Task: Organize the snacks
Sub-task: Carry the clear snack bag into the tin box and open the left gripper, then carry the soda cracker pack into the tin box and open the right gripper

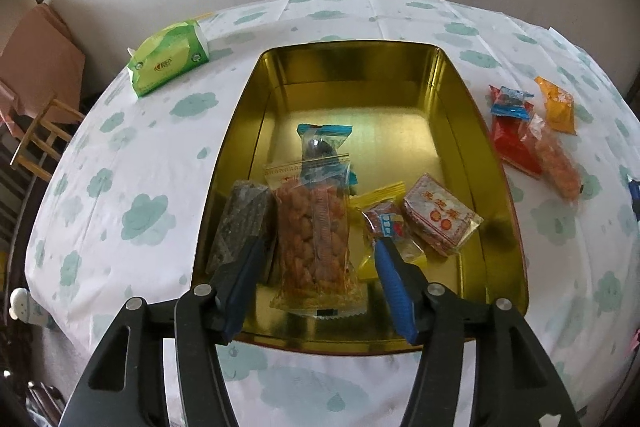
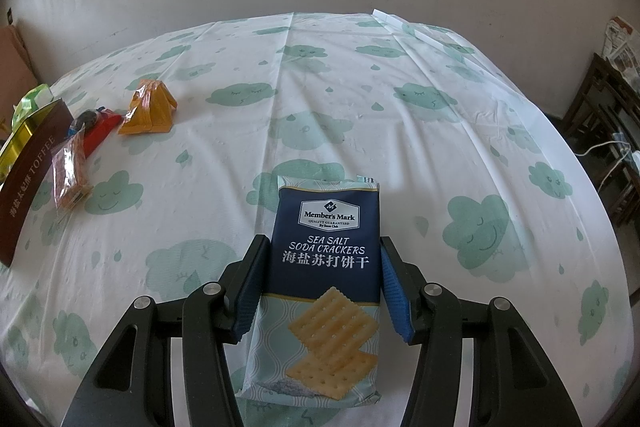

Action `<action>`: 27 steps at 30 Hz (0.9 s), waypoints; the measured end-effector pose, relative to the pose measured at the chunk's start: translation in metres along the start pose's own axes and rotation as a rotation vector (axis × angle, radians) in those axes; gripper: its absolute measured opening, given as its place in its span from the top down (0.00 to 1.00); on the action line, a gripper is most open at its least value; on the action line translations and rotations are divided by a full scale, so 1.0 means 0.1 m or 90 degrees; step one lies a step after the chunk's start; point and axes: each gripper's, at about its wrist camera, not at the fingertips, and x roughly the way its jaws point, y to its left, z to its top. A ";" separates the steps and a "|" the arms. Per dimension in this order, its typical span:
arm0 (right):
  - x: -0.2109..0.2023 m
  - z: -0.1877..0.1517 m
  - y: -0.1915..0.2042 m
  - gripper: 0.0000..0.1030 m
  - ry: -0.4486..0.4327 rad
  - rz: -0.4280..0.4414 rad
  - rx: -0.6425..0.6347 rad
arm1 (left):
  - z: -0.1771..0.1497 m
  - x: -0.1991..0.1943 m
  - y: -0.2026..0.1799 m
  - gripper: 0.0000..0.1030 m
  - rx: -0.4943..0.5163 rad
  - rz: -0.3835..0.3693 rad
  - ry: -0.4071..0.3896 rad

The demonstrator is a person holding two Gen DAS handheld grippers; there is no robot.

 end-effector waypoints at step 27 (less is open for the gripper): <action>-0.11 0.08 0.05 0.51 -0.006 -0.041 0.047 | -0.17 -0.24 -0.06 0.19 0.009 0.038 -0.054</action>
